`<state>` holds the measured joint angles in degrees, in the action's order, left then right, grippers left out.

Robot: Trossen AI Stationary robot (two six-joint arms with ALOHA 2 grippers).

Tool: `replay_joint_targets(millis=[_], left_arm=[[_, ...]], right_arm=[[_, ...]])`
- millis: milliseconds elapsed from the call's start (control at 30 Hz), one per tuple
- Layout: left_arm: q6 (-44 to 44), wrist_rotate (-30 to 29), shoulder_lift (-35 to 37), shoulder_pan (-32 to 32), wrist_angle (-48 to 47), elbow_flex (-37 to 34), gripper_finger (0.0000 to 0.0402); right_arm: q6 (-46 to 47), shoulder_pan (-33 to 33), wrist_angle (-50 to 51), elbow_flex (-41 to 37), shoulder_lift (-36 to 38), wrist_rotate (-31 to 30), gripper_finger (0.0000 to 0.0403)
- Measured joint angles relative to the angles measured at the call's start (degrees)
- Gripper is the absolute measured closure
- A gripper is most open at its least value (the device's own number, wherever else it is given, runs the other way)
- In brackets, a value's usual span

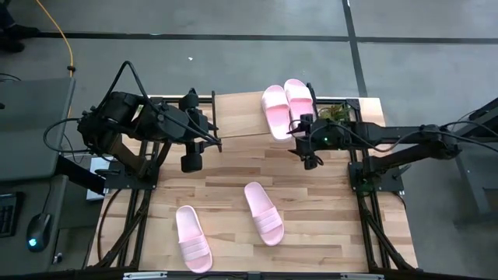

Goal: Pick and place slides into the shelf
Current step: Put the pink slipper on the shelf

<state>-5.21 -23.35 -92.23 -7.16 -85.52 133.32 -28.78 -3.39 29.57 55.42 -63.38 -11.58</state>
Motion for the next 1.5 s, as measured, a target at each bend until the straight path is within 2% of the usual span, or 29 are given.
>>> replay_joint_targets(millis=[200, 400, 500, 800, 1167, 1500], left_arm=[[0.0, 0.0, 0.0, 0.0, 0.0, 0.0, 0.0241], [0.0, -0.2, 0.0, 0.0, -0.5, 0.0, 0.024], [0.0, -0.2, -0.1, 0.0, -0.9, 0.0, 0.024], [-1.3, -0.2, -2.1, 0.0, -4.7, -0.1, 0.024], [-0.6, -0.2, -2.6, 0.0, -4.5, -3.5, 0.024], [0.9, -1.1, -2.6, 0.0, 0.9, -6.0, 0.024]], right_arm=[[0.6, 1.2, -4.6, 0.0, -0.4, 3.6, 0.013], [4.3, 1.3, -5.0, 0.0, -1.0, 6.0, 0.013], [5.1, 1.3, -5.8, 0.0, -2.3, 6.5, 0.013], [7.3, 1.6, -8.5, 0.0, -9.1, 13.6, 0.013], [11.9, 9.1, -11.8, 0.0, -9.7, 12.8, 0.013], [14.8, 18.4, -13.2, 0.0, -9.7, 1.2, 0.013]])
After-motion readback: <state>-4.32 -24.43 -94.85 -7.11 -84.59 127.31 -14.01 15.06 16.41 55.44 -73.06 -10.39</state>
